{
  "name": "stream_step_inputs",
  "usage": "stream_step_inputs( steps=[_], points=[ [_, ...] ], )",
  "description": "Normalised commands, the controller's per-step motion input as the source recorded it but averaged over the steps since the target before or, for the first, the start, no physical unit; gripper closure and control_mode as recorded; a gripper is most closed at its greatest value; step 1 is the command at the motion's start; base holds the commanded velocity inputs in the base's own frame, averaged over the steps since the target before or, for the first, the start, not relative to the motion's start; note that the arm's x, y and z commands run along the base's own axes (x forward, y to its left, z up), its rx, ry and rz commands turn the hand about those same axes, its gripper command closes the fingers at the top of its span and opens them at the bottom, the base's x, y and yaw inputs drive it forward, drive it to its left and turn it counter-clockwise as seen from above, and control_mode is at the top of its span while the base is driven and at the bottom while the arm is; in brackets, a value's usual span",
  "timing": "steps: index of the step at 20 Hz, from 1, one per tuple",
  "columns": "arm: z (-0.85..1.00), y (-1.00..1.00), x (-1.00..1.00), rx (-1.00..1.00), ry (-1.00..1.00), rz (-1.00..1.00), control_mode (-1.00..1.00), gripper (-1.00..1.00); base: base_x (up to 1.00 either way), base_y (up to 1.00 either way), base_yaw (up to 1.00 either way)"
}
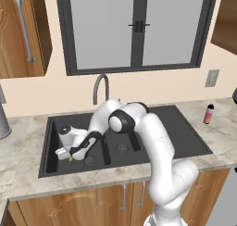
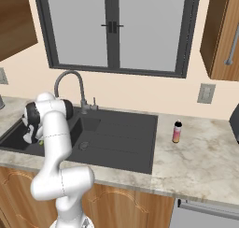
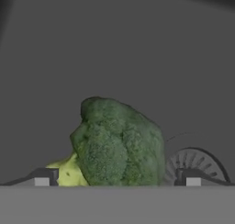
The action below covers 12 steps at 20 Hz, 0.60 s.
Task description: Turn on the sink faucet. Then move the broccoli from the counter to the sink. Turn off the sink. Move the vegetable from the sink to the pot next to the stove. Finally move the pot to the rear right burner.
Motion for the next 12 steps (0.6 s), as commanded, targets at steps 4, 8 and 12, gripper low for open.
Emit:
stream_step_inputs(
  steps=[4, 8, 12],
  points=[
    [-0.19, 0.0, 0.12, -0.02, 0.0, -0.04, -1.0, -1.0, 0.0, 0.0, 0.0],
    [-0.12, 0.0, 0.18, 0.0, 0.0, -0.04, -1.0, -1.0, 0.0, 0.0, 0.0],
    [-0.16, 0.0, 0.16, -0.01, 0.0, -0.03, -1.0, -1.0, 0.0, 0.0, 0.0]
  ],
)
